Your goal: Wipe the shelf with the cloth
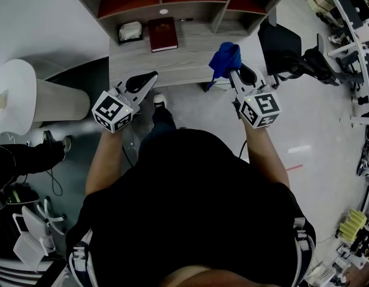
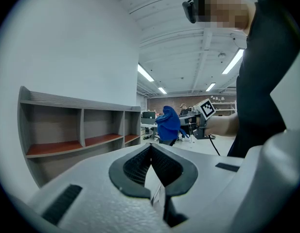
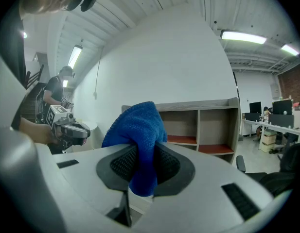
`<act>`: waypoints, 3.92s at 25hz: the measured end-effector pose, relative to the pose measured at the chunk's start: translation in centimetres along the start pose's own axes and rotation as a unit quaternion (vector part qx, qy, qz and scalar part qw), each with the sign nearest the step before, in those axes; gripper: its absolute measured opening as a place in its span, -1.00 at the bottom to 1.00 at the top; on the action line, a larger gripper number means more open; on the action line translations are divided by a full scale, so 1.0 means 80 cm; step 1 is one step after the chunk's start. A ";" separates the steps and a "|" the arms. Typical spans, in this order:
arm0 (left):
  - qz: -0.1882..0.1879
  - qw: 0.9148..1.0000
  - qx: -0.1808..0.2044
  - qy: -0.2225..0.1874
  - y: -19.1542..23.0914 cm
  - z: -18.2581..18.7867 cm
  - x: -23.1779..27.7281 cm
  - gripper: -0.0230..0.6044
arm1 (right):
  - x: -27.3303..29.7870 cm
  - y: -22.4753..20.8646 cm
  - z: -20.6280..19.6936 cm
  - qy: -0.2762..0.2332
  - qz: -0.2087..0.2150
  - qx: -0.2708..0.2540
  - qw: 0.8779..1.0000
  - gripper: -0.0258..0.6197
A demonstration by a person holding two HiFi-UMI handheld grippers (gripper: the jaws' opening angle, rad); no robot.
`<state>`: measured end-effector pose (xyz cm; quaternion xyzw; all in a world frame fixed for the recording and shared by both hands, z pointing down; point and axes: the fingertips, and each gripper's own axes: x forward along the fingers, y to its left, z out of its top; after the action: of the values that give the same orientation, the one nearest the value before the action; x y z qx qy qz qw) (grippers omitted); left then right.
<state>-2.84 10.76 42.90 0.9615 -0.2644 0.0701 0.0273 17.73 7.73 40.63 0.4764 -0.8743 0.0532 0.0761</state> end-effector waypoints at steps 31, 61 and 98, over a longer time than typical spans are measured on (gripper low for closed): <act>-0.025 0.999 -0.019 0.006 0.098 -0.014 0.033 -0.87 | 0.088 -0.029 0.002 0.021 -0.022 0.012 0.999 -0.71; -0.095 0.995 0.013 0.037 0.287 0.010 0.157 -0.87 | 0.289 -0.125 0.019 0.038 -0.050 0.050 0.997 -0.71; -0.159 0.986 -0.017 0.050 0.324 -0.007 0.190 -0.87 | 0.345 -0.125 0.052 0.058 -0.068 0.051 0.995 -0.71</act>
<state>-3.27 -19.15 46.10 0.9860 -0.1075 0.1080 0.0677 11.07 -21.10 41.84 0.5342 -0.8301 0.1198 0.1058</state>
